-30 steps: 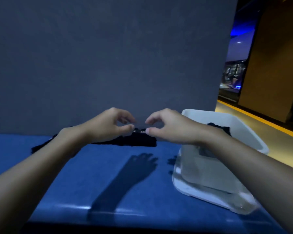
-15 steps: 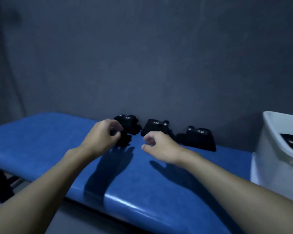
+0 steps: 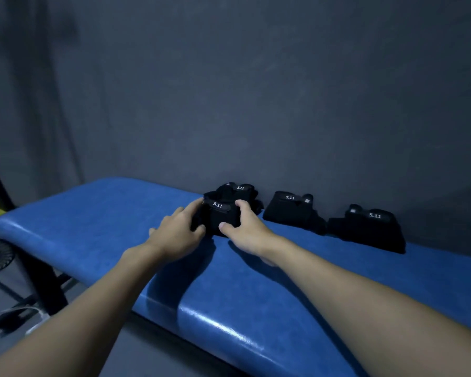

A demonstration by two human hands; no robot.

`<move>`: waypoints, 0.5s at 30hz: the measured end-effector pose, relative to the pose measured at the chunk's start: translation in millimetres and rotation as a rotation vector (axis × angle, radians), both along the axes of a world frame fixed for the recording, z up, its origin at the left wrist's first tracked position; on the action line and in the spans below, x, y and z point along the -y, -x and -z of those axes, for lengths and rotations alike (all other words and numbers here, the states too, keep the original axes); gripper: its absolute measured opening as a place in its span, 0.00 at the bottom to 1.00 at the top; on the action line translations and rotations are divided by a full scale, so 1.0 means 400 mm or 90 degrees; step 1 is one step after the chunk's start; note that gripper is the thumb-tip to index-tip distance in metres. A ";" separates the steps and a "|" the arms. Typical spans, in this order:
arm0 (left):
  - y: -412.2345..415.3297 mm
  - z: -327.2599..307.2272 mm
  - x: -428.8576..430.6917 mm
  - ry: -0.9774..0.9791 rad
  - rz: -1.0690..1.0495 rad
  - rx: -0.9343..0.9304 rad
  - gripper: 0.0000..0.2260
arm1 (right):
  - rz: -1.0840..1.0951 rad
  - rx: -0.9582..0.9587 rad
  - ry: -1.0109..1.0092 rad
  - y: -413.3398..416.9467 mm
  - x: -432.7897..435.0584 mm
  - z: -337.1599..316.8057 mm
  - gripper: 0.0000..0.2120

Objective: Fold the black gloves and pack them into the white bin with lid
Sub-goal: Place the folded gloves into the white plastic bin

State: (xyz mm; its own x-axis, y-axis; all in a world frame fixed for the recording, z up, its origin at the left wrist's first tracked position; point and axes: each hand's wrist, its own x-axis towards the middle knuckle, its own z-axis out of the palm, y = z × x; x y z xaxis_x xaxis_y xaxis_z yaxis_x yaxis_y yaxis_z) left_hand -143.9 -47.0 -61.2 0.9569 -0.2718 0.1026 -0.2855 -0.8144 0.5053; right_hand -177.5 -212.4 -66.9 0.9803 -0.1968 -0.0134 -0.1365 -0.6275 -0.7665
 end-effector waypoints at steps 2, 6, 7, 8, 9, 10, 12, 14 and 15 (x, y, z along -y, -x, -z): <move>-0.001 0.000 0.001 -0.016 -0.010 0.007 0.28 | 0.002 -0.011 0.033 0.002 -0.001 -0.009 0.35; -0.006 0.007 -0.003 -0.008 -0.013 0.002 0.23 | 0.030 -0.030 0.101 0.002 0.012 -0.014 0.30; -0.007 0.010 -0.004 0.021 0.005 -0.006 0.23 | 0.037 -0.027 0.108 -0.001 0.010 -0.013 0.28; -0.005 0.010 -0.002 0.055 0.026 -0.015 0.22 | 0.043 -0.018 0.117 -0.008 0.009 -0.009 0.27; -0.004 0.010 -0.002 0.086 0.038 -0.020 0.20 | 0.048 -0.007 0.118 -0.016 0.007 -0.003 0.26; -0.001 0.008 0.000 0.111 0.038 -0.020 0.19 | 0.052 0.006 0.111 -0.025 0.007 0.002 0.25; -0.001 0.005 0.005 0.149 0.022 -0.012 0.17 | 0.059 0.018 0.090 -0.031 0.011 0.005 0.21; -0.002 0.006 0.009 0.159 0.008 -0.012 0.19 | 0.061 0.020 0.076 -0.028 0.019 0.004 0.17; -0.002 0.007 0.011 0.153 0.001 -0.014 0.21 | 0.056 0.021 0.069 -0.024 0.025 0.003 0.16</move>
